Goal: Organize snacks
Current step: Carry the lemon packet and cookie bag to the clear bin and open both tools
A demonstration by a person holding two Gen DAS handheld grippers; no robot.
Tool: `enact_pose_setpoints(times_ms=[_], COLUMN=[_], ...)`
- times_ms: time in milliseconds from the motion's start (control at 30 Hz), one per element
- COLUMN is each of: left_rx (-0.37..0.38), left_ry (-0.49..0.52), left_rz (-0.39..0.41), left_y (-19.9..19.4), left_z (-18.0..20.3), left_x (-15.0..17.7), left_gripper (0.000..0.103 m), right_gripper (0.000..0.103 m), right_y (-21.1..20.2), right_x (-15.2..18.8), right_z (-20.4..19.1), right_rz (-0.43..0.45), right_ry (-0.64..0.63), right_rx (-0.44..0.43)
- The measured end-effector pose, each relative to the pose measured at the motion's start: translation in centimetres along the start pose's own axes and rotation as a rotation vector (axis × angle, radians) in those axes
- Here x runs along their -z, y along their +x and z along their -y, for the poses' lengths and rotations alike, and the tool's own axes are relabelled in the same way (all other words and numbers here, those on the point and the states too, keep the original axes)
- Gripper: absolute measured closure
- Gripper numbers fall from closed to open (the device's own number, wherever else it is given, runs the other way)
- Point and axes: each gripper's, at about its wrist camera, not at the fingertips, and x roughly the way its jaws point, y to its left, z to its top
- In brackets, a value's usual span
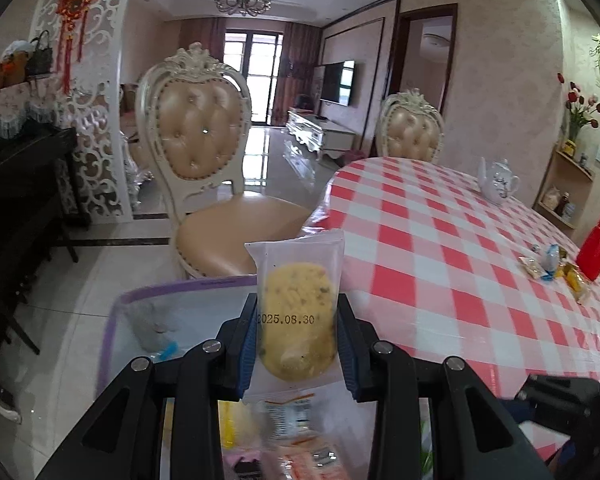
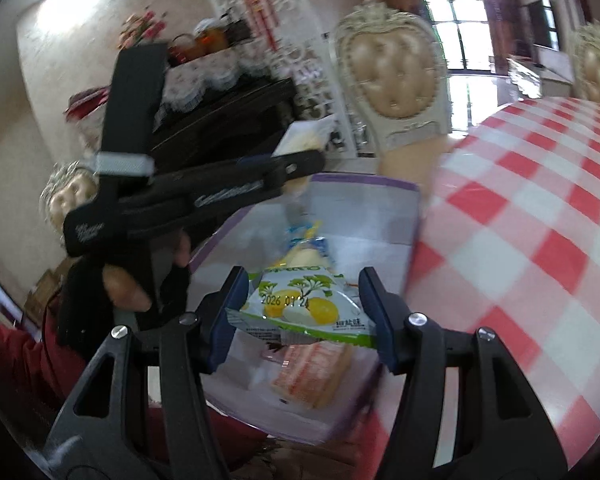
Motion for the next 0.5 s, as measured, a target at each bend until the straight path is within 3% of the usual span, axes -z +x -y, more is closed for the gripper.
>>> enact_pose_setpoints(times_ms=[300,433,500], left_rx=[-0.071,-0.132,-0.178], left_ry=[0.009,0.047,0.044], left_rz=[0.0,-0.061,-0.085], left_y=[0.0,0.8,1.1], left_z=[-2.1,-2.6,-2.9], left_x=[-0.6,-0.4,-0.4], left_gripper=[0.066,0.065,0.054], right_gripper=[0.042,0.041,0.027], right_y=[3.0,4.0,4.3], right_x=[0.3,0.3,0.2], right_z=[-2.1,-2.3,-2.1], right_rz=[-0.054,-0.094,-0.124], right_ry=[-0.094,-0.105,-0.097], right_rx=[-0.014,-0.051,-0.075])
